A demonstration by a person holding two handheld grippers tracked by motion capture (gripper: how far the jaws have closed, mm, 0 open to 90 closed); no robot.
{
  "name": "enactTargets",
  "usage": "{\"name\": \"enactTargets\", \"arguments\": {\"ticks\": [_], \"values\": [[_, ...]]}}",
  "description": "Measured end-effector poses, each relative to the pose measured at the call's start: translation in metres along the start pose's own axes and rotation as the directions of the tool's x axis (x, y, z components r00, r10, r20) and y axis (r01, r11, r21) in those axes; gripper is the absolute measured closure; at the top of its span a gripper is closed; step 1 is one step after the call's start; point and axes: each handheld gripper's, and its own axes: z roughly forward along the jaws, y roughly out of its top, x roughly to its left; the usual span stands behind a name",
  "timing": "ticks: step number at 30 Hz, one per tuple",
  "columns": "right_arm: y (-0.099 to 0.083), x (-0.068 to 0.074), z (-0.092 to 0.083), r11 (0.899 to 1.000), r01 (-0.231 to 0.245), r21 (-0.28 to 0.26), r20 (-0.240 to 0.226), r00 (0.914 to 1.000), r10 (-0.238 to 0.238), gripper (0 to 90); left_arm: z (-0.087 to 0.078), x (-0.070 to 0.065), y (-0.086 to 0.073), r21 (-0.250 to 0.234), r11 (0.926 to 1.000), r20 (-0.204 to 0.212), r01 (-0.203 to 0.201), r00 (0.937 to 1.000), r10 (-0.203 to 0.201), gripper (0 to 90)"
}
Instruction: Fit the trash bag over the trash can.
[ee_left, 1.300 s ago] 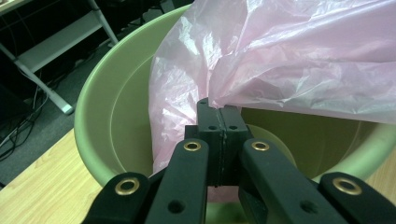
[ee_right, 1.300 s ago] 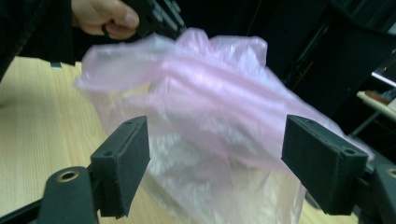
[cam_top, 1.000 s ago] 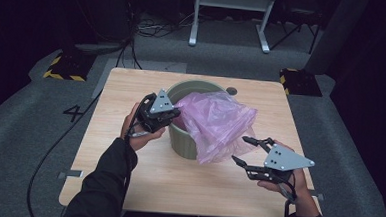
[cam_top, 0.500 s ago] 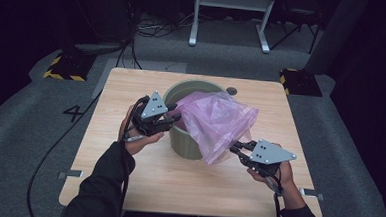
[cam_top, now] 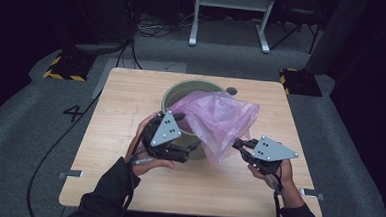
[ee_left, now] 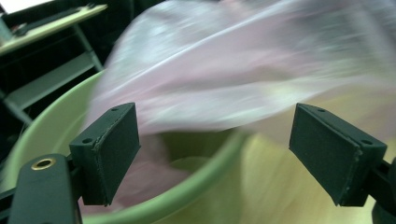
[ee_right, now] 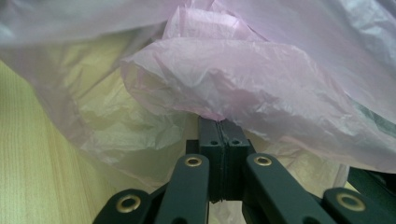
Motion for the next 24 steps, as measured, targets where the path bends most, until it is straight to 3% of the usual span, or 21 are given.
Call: {"name": "enactTargets", "arguments": {"ticks": [1,4,8,10,13,15,17,18,20,21,23,24], "values": [[0.001,0.000,0.000,1.000,-0.001,0.001,0.005,1.0000,0.001,90.0,0.000,0.000,0.000,0.000,1.0000,0.000,0.000,1.0000,0.000,15.5],[0.004,0.001,0.001,1.000,0.008,0.004,0.012,0.9999,-0.008,90.0,0.002,-0.020,0.009,-0.026,0.9993,0.046,-0.026,0.9986,0.027,15.4],[0.006,0.002,0.001,1.000,0.014,0.006,0.017,0.9998,-0.014,90.0,0.000,-0.036,0.014,-0.031,0.9988,0.066,-0.038,0.9970,0.040,15.5],[0.007,0.003,0.002,1.000,0.016,0.005,0.022,0.9996,-0.016,90.0,-0.003,-0.053,0.016,-0.039,0.9983,0.076,-0.044,0.9960,0.047,15.5],[0.007,0.003,0.002,1.000,0.016,0.005,0.022,0.9996,-0.016,90.0,0.003,-0.063,0.017,-0.015,0.9977,0.043,-0.065,0.9969,0.066,15.5],[0.007,0.004,0.002,1.000,0.015,0.004,0.021,0.9997,-0.015,90.0,0.009,-0.063,0.016,0.000,0.9969,0.003,-0.079,0.9969,0.079,15.6],[0.008,0.005,0.002,1.000,0.019,-0.002,0.016,0.9997,-0.019,90.0,0.015,-0.058,0.014,0.005,0.9979,-0.020,-0.064,0.9977,0.064,16.6],[0.008,0.006,0.002,1.000,0.020,-0.003,0.015,0.9997,-0.020,90.0,0.017,-0.056,0.012,0.013,0.9981,-0.046,-0.060,0.9971,0.061,19.8],[0.008,0.006,0.001,1.000,0.021,-0.009,0.010,0.9997,-0.021,90.0,0.019,-0.048,0.009,0.022,0.9981,-0.082,-0.057,0.9949,0.059,35.2],[0.008,0.005,0.001,1.000,0.019,-0.012,0.006,0.9998,-0.019,90.0,0.019,-0.048,0.009,0.022,0.9981,-0.082,-0.057,0.9949,0.059,42.3],[0.008,0.004,0.000,1.000,0.017,-0.020,0.005,0.9998,-0.017,90.0,0.016,-0.034,0.006,0.022,0.9985,-0.065,-0.050,0.9966,0.051,61.2],[0.008,0.004,-0.001,1.000,0.013,-0.023,0.004,0.9999,-0.013,90.0,0.014,-0.030,0.006,0.022,0.9985,-0.080,-0.049,0.9955,0.051,64.9]]}}
